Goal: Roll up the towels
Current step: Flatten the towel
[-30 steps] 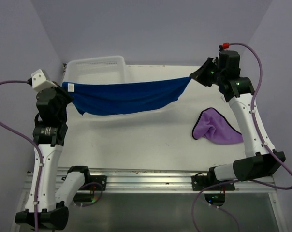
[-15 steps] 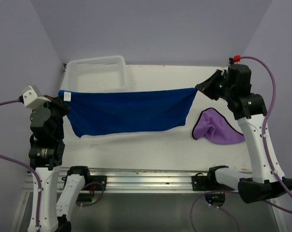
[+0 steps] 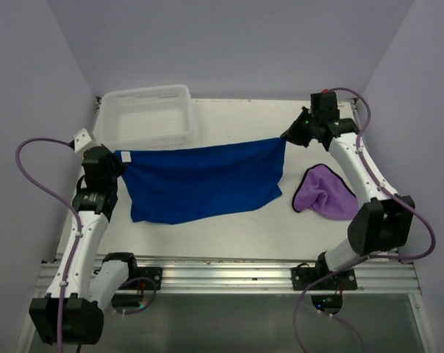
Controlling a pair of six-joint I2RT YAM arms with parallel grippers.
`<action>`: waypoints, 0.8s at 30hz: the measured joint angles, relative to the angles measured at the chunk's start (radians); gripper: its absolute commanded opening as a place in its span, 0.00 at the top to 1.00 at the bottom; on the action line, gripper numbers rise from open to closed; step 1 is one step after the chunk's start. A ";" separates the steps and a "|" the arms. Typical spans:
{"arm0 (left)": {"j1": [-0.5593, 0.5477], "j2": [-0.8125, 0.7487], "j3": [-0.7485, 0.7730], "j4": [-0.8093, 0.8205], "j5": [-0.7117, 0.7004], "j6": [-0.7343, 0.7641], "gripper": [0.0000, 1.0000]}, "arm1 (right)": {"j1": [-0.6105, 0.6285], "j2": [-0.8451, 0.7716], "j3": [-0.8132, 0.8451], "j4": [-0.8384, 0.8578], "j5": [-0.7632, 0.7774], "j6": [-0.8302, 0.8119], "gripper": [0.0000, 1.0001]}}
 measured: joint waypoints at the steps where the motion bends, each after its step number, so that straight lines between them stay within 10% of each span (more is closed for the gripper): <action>1: 0.000 0.024 0.000 0.024 -0.002 0.000 1.00 | 0.000 0.024 0.000 0.020 -0.001 0.002 1.00; 24: 0.002 0.299 -0.040 0.358 -0.091 -0.006 1.00 | 0.000 0.314 0.064 0.369 -0.054 0.000 1.00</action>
